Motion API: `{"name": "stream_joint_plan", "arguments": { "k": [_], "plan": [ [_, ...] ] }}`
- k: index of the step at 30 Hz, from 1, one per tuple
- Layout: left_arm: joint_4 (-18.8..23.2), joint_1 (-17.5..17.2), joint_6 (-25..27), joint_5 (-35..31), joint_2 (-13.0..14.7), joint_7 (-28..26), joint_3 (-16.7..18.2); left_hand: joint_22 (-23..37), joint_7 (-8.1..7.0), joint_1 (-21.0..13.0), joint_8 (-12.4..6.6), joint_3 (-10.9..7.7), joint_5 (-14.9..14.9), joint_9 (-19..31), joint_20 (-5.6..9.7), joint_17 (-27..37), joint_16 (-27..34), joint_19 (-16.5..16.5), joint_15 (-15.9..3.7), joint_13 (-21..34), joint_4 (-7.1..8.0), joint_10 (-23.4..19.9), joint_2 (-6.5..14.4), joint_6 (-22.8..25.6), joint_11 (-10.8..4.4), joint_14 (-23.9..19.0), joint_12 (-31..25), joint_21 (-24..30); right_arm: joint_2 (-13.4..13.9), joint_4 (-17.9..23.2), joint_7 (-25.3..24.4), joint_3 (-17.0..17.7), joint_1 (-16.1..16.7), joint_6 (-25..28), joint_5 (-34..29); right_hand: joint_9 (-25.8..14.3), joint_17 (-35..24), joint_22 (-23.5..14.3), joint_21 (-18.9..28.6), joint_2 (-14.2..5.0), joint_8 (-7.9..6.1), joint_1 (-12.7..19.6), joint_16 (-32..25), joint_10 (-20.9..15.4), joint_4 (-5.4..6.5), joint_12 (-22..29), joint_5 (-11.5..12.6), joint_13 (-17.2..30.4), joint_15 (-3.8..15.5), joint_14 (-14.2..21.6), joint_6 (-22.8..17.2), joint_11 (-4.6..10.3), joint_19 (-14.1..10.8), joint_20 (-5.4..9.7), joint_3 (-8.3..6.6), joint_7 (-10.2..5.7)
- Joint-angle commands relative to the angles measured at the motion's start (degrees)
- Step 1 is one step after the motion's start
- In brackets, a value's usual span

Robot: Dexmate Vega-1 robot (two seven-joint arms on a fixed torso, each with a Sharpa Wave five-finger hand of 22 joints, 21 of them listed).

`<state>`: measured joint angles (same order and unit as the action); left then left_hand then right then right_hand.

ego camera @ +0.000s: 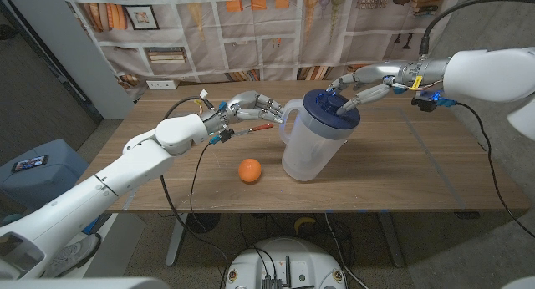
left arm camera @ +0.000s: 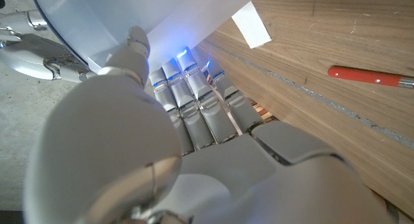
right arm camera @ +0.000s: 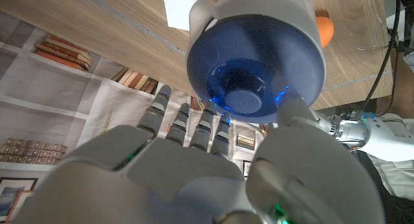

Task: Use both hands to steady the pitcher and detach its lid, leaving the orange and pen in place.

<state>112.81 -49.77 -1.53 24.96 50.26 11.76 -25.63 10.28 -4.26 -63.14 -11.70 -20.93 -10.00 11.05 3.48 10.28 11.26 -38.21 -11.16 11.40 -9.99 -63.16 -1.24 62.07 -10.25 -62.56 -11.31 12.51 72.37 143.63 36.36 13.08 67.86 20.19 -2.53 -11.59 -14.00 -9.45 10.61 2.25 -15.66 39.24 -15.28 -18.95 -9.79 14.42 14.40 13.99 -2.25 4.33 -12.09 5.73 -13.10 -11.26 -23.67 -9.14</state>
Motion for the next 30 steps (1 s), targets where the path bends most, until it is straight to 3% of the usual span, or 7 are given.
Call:
{"name": "stream_joint_plan", "arguments": {
  "k": [1,21,30],
  "plan": [
    [0.02,0.17,-0.03,-0.02,0.05,0.51,-0.21,0.13,0.99,-6.23,-0.34,-0.1,-0.5,0.14,8.27,0.21,0.28,-0.7,-2.78,0.0,0.29,-1.49,6.55,1.35,-1.2,-0.71,-0.45,-0.15,0.15,-0.53,-0.68,0.21,0.95,-0.03,-0.91,-0.23,-0.36,-0.13,0.3,0.64,-0.88,0.83,-0.71,-1.37,0.06,0.43,-0.36,0.14,0.62,1.21,-1.98,0.61,-1.01,0.24,-0.28,-0.4],
    [-0.23,0.16,-0.25,0.22,0.11,0.96,-0.27,0.13,1.11,-6.29,-0.31,0.15,-0.51,0.17,8.27,0.21,0.24,-0.68,-2.77,0.04,0.29,-1.68,6.68,1.25,-1.19,-0.95,-0.46,-0.18,0.59,-0.33,-3.47,-2.13,0.03,-0.85,-3.69,-0.07,-0.71,-0.11,0.51,0.94,-2.61,3.98,-2.98,-7.78,-0.17,1.07,-2.4,-0.43,3.99,5.67,-6.47,3.34,-3.61,1.93,-0.75,-2.83],
    [-0.18,0.02,-0.34,0.31,0.23,1.09,-0.24,0.14,1.07,-6.31,-0.35,0.27,-0.52,0.18,8.25,0.2,0.2,-0.71,-2.78,0.05,0.29,-1.68,6.7,1.33,-1.17,-0.99,-0.42,-0.17,-1.05,0.29,-5.24,-1.07,2.3,-2.48,-6.68,0.0,-0.93,-0.1,0.59,1.12,-3.53,5.72,-4.32,-10.68,-0.08,1.23,-3.29,-0.5,5.76,8.17,-8.96,4.86,-5.12,2.58,-0.83,-3.29]
  ]
}}
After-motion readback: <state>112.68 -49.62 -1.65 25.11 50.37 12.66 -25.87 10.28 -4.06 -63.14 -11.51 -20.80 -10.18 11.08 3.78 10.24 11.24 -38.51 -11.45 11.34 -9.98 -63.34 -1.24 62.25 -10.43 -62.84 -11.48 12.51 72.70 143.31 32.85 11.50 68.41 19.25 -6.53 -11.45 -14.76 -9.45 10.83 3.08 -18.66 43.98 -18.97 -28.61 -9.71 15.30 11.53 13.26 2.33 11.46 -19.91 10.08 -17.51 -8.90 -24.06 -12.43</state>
